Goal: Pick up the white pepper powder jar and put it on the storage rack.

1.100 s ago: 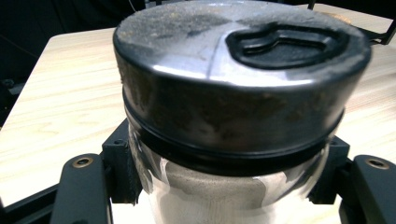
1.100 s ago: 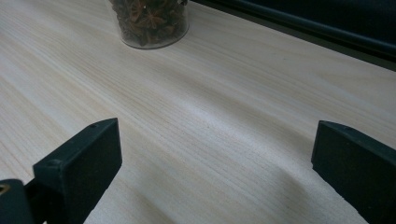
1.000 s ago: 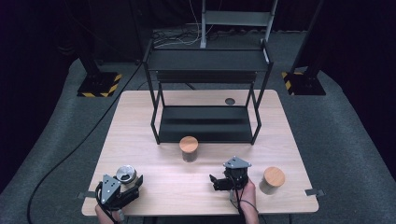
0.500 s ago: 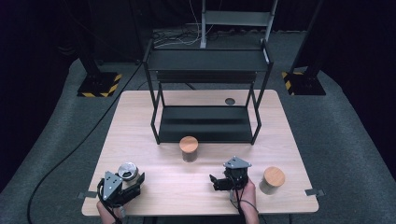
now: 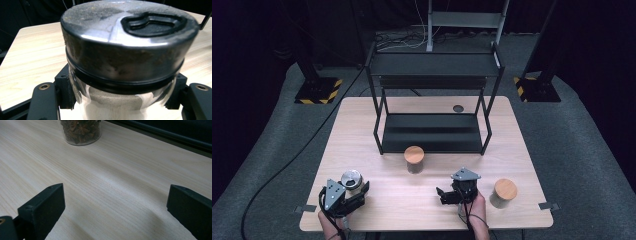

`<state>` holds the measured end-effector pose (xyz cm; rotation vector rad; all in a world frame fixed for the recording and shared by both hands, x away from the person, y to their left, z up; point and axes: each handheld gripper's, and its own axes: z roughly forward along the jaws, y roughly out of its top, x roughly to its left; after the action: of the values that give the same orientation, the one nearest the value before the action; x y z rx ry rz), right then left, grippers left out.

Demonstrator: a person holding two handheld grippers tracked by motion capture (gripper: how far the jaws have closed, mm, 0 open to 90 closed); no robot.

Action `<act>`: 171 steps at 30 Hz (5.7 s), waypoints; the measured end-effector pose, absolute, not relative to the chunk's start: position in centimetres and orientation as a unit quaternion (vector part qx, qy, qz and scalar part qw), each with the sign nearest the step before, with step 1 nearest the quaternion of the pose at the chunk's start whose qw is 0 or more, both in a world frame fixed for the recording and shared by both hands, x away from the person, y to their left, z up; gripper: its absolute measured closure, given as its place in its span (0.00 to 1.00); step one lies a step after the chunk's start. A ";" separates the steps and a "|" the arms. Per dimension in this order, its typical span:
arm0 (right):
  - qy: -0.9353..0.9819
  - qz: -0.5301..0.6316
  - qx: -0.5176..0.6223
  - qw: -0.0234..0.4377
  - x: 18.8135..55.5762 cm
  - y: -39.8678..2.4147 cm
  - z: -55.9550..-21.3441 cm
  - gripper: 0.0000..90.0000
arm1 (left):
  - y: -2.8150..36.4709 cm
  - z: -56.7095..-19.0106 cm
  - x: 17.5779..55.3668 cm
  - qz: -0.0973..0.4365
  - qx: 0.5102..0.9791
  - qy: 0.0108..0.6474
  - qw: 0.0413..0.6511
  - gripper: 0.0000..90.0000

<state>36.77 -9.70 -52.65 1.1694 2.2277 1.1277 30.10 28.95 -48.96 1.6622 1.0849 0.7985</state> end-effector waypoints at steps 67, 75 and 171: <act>0.795 0.398 0.416 0.191 36.8 -9.6 -52.7 0.01 | 27.9 -47.6 34.3 0.303 0.696 0.428 0.491 0.33; 0.796 0.396 0.416 0.191 36.8 -9.6 -52.7 0.01 | 27.8 -47.4 34.8 0.301 0.696 0.426 0.493 0.33; 0.796 0.398 0.414 0.190 36.8 -9.6 -52.7 0.01 | 25.2 -46.4 39.8 0.285 0.719 0.384 0.504 0.34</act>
<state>36.77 -9.61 -52.67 1.1634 2.2380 1.1178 39.80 25.18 -46.42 1.7369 0.9279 0.6870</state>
